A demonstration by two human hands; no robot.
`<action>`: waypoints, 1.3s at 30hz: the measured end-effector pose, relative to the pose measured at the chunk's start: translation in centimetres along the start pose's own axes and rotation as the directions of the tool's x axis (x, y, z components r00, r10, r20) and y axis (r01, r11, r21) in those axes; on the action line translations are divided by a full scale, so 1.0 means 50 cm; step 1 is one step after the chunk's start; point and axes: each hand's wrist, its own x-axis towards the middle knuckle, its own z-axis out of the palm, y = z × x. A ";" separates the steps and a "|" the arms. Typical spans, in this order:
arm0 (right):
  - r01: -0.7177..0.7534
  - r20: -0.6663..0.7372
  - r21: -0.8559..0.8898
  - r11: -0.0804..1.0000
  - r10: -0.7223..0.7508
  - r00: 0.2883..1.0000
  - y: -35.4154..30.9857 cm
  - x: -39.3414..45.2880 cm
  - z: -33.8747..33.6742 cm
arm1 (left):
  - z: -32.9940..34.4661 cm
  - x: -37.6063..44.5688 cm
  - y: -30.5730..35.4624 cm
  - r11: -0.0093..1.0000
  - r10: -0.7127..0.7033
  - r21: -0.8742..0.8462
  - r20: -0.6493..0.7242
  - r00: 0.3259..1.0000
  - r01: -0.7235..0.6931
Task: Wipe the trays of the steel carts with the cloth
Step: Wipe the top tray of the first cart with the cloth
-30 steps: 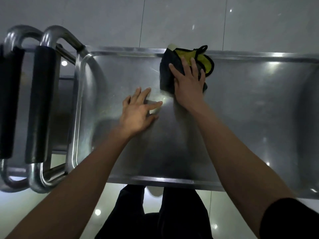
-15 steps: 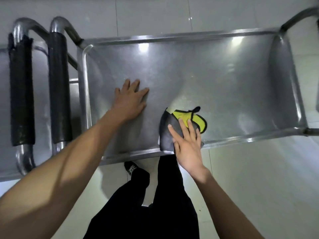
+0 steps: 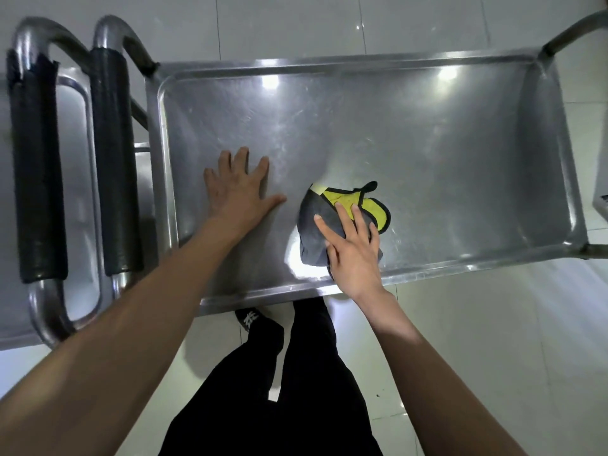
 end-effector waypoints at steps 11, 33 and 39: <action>0.144 0.027 -0.034 0.989 -0.143 0.989 -0.052 0.373 -0.033 | -0.014 0.018 -0.037 1.000 -0.015 0.013 -0.011 1.000 0.015; 0.191 0.044 -0.060 0.980 -0.188 0.981 -0.109 0.361 -0.025 | -0.019 -0.001 -0.058 0.992 -0.035 -0.114 0.140 0.990 0.052; 0.163 0.017 -0.041 0.986 -0.162 0.987 -0.103 0.115 0.014 | -0.031 -0.098 -0.063 0.995 -0.019 -0.091 0.107 0.994 0.029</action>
